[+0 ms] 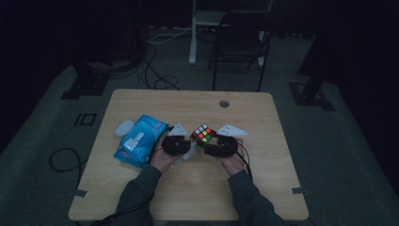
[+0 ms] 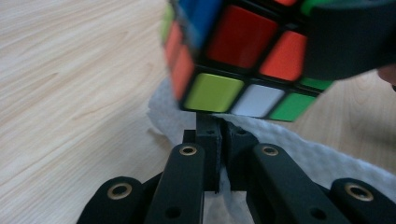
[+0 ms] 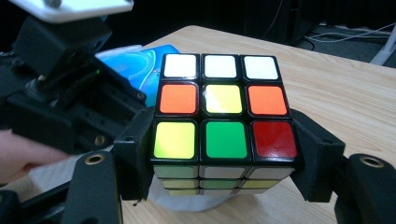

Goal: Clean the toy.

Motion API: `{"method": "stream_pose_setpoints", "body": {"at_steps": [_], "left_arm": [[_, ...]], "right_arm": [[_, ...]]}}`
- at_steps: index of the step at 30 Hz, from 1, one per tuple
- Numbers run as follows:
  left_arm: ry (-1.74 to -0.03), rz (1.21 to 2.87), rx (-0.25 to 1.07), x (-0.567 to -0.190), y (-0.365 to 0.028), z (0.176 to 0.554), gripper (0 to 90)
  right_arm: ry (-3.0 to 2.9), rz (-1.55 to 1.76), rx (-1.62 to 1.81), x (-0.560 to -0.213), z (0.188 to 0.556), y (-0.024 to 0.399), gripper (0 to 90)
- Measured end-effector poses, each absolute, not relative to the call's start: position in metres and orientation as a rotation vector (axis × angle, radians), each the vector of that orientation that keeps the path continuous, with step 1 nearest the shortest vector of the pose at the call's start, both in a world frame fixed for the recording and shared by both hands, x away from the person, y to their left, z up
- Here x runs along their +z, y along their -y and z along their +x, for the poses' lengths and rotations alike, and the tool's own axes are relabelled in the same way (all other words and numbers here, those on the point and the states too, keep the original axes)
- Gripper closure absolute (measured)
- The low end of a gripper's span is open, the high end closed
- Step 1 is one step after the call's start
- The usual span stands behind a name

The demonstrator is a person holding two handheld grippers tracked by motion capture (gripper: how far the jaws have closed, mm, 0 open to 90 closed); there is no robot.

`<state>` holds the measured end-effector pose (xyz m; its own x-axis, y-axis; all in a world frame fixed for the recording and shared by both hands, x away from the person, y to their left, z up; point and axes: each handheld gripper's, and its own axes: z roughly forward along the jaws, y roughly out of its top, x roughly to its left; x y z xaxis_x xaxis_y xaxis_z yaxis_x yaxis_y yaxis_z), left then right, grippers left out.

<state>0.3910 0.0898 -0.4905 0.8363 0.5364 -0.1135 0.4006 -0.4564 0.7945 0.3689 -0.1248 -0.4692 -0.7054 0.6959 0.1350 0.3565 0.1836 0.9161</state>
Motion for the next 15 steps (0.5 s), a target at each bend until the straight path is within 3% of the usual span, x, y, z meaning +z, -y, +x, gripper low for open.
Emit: {"method": "stream_pose_setpoints", "body": {"at_steps": [15], "left_arm": [[-0.689,2.089,0.208,-0.491,-0.093,0.392,87.5]], "right_arm": [[-2.147,1.021,1.553,-0.470,0.370,0.127,34.1]]}}
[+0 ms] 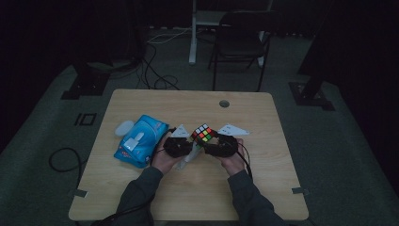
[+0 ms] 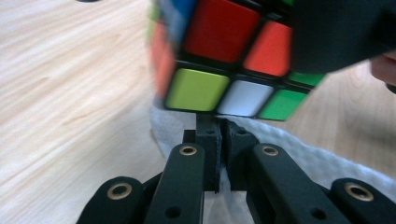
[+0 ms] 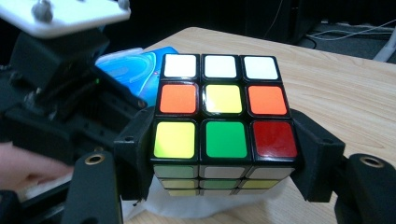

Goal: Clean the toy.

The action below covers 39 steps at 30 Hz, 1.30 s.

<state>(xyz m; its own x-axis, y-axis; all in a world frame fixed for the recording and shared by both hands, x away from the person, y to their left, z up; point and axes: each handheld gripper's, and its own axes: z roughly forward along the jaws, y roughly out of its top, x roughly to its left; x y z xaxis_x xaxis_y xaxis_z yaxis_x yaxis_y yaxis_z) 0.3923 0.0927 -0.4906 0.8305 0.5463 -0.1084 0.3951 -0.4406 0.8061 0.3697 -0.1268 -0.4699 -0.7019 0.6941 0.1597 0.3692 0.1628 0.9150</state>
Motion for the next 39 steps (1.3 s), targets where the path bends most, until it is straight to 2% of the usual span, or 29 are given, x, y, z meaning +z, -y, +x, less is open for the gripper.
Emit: {"method": "stream_pose_setpoints", "body": {"at_steps": [8,25,39], "left_arm": [[-0.738,2.040,0.247,-0.488,-0.104,0.398,87.5],[-0.600,2.093,0.193,-0.494,-0.081,0.380,87.5],[-0.683,2.034,0.255,-0.495,-0.074,0.368,87.5]], "right_arm": [[-2.148,1.022,1.566,-0.470,0.369,0.126,34.1],[-2.123,1.072,1.583,-0.470,0.375,0.128,34.1],[-2.088,1.137,1.568,-0.470,0.378,0.129,34.1]]}}
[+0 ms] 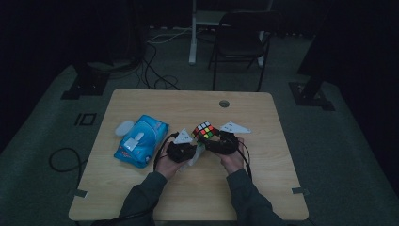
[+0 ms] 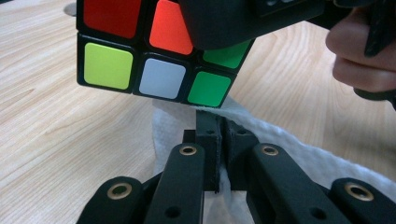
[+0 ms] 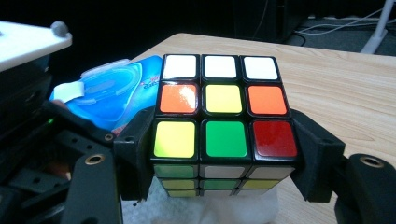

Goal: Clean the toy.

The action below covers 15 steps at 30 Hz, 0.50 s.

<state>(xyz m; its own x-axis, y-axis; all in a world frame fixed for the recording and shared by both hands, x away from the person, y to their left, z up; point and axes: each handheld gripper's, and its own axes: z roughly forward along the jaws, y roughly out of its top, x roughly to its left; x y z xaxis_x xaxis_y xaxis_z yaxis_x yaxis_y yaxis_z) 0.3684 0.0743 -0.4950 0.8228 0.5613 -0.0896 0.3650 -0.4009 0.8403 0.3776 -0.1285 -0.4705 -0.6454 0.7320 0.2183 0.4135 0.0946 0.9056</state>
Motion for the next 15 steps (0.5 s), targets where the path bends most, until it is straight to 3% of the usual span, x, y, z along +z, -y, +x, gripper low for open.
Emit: {"method": "stream_pose_setpoints", "body": {"at_steps": [15], "left_arm": [[-0.726,1.908,0.279,-0.496,-0.064,0.360,87.5]], "right_arm": [[-2.094,1.215,1.520,-0.475,0.382,0.114,34.1]]}}
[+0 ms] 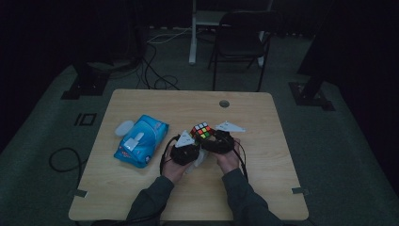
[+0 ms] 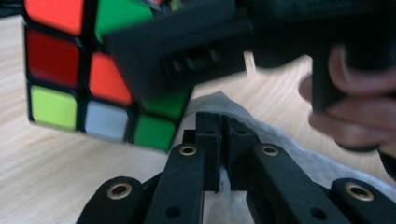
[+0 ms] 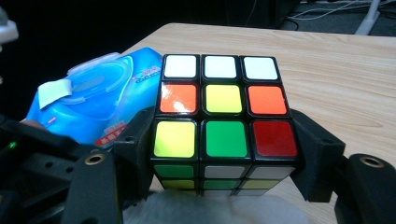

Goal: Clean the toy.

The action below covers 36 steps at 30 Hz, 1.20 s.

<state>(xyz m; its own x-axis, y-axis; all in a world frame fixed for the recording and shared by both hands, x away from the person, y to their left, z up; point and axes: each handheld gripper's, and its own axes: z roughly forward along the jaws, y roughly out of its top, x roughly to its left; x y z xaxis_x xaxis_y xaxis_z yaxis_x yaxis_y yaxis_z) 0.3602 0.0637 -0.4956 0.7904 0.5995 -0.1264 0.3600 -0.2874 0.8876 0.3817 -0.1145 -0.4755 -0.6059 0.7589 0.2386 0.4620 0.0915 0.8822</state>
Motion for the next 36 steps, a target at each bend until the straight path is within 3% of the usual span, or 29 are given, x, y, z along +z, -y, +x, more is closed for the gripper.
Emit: {"method": "stream_pose_setpoints", "body": {"at_steps": [36], "left_arm": [[-0.737,1.840,0.387,-0.494,-0.057,0.350,87.6]], "right_arm": [[-2.065,1.277,1.503,-0.478,0.381,0.118,34.1]]}}
